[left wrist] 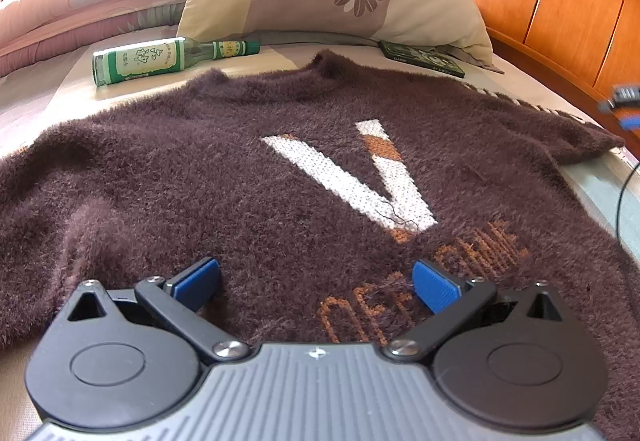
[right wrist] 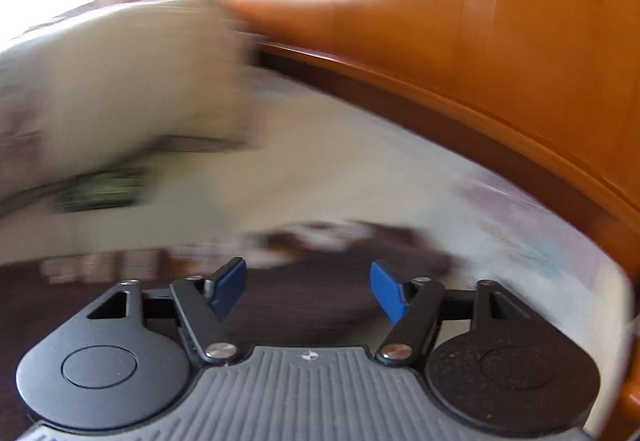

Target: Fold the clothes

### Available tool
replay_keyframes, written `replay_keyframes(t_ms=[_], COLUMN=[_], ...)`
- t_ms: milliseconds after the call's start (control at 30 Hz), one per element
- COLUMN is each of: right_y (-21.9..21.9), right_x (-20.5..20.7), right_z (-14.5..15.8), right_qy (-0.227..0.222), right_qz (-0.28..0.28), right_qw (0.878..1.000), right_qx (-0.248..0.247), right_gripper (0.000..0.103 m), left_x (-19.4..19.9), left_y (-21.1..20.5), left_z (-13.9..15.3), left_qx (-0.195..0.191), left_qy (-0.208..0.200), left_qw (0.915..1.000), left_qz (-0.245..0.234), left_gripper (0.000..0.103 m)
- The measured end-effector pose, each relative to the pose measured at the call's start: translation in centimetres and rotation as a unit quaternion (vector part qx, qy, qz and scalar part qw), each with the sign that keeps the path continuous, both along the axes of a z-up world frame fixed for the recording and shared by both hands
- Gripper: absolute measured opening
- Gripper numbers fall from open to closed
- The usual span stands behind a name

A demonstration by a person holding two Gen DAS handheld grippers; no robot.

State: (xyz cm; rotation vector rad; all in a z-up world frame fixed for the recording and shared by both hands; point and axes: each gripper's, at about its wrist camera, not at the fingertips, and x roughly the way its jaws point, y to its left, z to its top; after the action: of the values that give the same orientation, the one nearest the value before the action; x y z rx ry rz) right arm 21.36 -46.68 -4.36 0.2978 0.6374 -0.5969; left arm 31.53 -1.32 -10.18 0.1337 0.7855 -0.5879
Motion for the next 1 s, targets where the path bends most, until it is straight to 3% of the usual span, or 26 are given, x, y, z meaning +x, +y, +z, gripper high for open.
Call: replay_keyframes(t_ms=[67, 200, 367, 467, 567, 667, 833, 1000], right_y=[2.7, 5.4, 1.6, -1.9, -2.8, -0.2, 6.2, 6.2], right_x=[2.8, 7.3, 5.8, 2.3, 1.2, 2.5, 6.5, 12.4], right_z=[-1.0, -4.6, -7.6, -7.9, -7.6, -6.4, -4.5, -7.7], right_qy=[-0.010, -0.011, -0.015, -0.006, 0.016, 0.061, 0.055, 0.089], right_qz=[0.072, 0.160, 0.169, 0.103, 0.101, 0.094, 0.164, 0.148], right_qw=[0.996, 0.979, 0.974, 0.986, 0.987, 0.992, 0.985, 0.985], right_qx=[0.047, 0.128, 0.148, 0.129, 0.123, 0.065, -0.015, 0.005], right_gripper=[0.079, 0.079, 0.077, 0.077, 0.075, 0.092, 0.103, 0.103], left_x=[0.0, -0.1, -0.1, 0.0, -0.1, -0.1, -0.6, -0.6], left_y=[0.0, 0.0, 0.1, 0.1, 0.0, 0.0, 0.4, 0.1], left_z=[0.0, 0.0, 0.1, 0.1, 0.2, 0.6, 1.5, 1.5], left_qx=[0.000, 0.003, 0.003, 0.000, 0.001, -0.009, -0.056, -0.049], left_qy=[-0.001, -0.003, -0.002, 0.000, 0.003, 0.007, 0.007, -0.003], left_qw=[1.0000, 1.0000, 1.0000, 1.0000, 1.0000, 0.9999, 0.9982, 0.9985], left_qz=[0.000, -0.002, -0.005, -0.004, -0.001, -0.002, -0.021, -0.024], left_gripper=[0.102, 0.102, 0.102, 0.102, 0.102, 0.102, 0.102, 0.102])
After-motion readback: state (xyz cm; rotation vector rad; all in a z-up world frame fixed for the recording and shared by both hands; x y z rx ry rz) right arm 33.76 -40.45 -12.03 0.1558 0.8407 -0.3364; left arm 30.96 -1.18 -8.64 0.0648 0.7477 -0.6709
